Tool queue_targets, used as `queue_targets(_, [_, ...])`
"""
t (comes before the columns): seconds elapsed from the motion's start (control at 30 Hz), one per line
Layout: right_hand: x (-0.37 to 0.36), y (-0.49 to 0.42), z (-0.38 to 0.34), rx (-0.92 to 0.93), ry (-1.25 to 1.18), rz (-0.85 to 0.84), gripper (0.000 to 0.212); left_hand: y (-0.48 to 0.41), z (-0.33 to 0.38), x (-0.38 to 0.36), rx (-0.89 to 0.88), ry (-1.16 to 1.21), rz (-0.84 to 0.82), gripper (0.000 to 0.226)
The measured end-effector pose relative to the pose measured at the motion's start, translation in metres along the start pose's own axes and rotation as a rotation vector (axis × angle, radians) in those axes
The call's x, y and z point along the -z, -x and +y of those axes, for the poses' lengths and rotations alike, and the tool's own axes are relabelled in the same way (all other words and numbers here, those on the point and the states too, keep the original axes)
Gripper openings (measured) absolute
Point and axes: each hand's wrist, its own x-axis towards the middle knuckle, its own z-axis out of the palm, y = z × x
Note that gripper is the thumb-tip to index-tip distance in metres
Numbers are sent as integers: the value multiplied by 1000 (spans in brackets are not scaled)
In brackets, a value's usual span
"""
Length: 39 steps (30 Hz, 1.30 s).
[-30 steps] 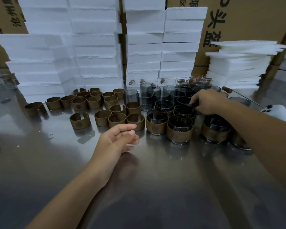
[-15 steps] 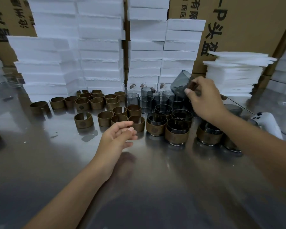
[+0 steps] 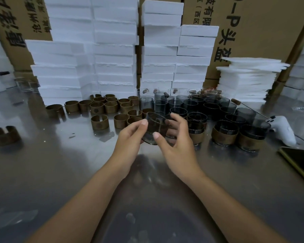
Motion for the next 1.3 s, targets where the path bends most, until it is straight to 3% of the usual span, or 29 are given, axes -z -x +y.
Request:
queue_targets(0.2, [-1,6,12,-77,-67,-102,70,8,3,-6,92,85,-95,39])
queue_targets(0.33, [-1,7,12,-89,-76,-41,59,12,2,-5,90,-74,-91,42])
queue_targets(0.47, [0,2,16,-112,-36,-21,38,13,3,-4,-72,-220,48,22])
queue_targets(0.87, [-3,-8,16,-146,49,20,59,24,8,-10,-389,-468,-48,32])
queue_targets(0.97, [-2,-7,16,-158,48,21,65,22,6,-9,-392,-519,-47,32])
queue_targets(1.3, [-2,-4,13,-105,-19,14,48,19,0,-6,-305,-579,-48,39])
